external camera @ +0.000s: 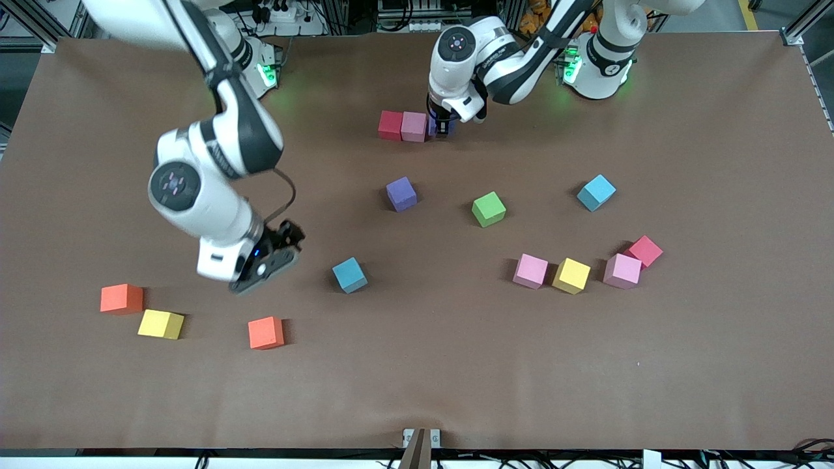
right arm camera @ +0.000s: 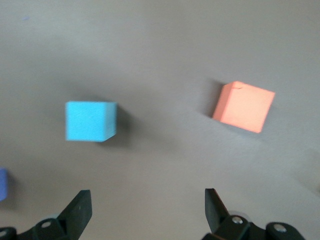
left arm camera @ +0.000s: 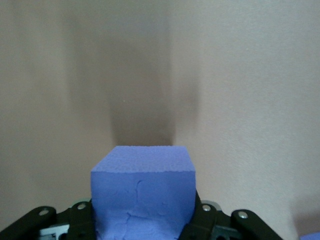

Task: Form number 2 with 11 blocks
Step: 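Grasp the orange cube with the right gripper while the left gripper carries blue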

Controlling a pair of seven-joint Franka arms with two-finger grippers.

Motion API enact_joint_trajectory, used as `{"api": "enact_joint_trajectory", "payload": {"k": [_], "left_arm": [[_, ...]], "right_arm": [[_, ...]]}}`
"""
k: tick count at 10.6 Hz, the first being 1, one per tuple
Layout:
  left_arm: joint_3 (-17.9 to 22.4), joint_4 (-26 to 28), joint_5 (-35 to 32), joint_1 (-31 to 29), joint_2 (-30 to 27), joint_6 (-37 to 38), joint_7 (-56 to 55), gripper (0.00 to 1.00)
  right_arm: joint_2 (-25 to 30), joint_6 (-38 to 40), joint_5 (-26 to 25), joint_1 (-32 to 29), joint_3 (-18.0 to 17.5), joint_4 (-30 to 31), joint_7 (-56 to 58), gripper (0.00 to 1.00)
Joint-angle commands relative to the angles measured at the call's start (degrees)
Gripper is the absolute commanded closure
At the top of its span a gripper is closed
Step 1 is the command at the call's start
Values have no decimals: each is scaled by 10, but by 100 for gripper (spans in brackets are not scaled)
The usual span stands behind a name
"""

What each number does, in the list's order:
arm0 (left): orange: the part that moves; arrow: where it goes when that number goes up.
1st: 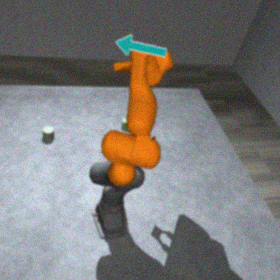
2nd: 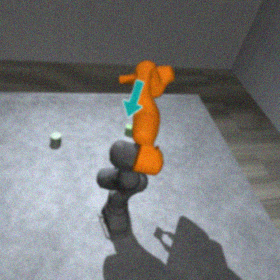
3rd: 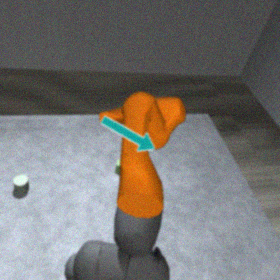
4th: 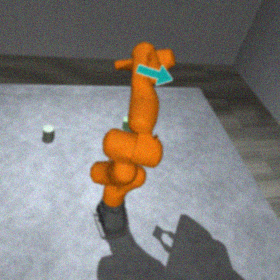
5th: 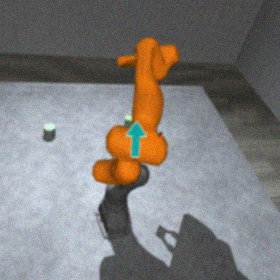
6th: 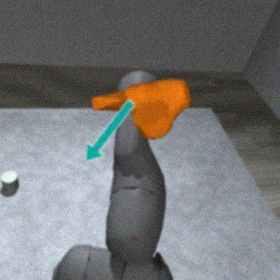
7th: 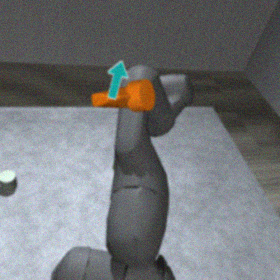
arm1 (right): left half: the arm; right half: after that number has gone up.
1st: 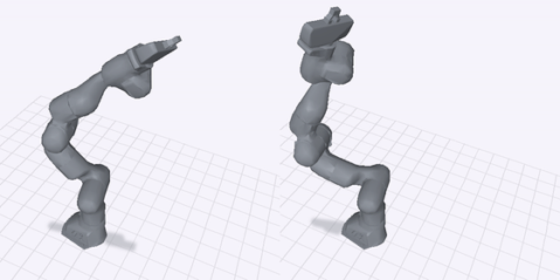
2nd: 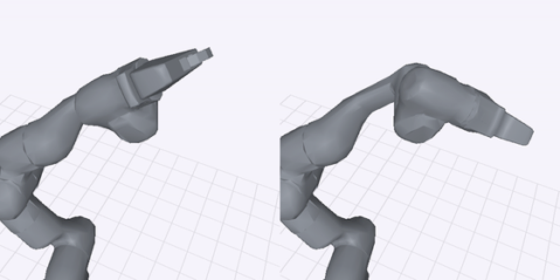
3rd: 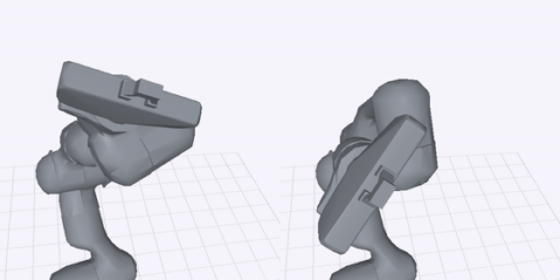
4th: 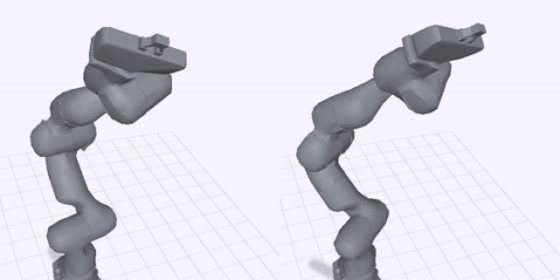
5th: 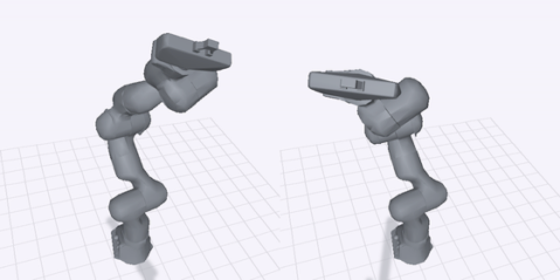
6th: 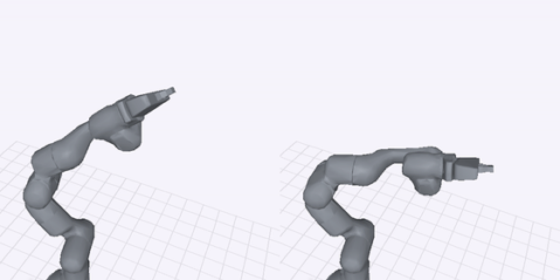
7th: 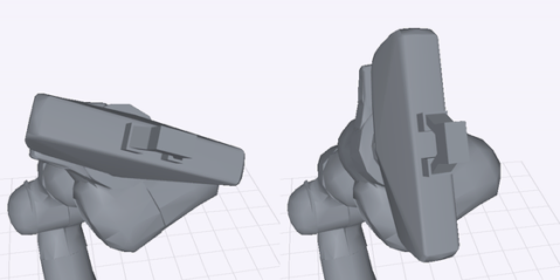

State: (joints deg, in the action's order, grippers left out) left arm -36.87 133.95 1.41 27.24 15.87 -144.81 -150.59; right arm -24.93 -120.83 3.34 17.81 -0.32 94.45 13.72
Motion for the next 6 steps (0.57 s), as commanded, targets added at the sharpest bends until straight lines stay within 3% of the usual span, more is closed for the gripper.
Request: {"api": "enact_joint_trajectory", "payload": {"k": [1,3,6], "left_arm": [[0,-1,-103,1,35,-18,-96,39],[-1,-11,-195,-1,67,-20,-176,39],[-2,-18,-211,1,76,-21,-205,39]], "right_arm": [[-100,9,0,-35,-5,-111,-11,0],[-150,-20,0,-51,-5,-152,-11,0],[-174,-69,0,-55,-5,-152,-16,0]]}}
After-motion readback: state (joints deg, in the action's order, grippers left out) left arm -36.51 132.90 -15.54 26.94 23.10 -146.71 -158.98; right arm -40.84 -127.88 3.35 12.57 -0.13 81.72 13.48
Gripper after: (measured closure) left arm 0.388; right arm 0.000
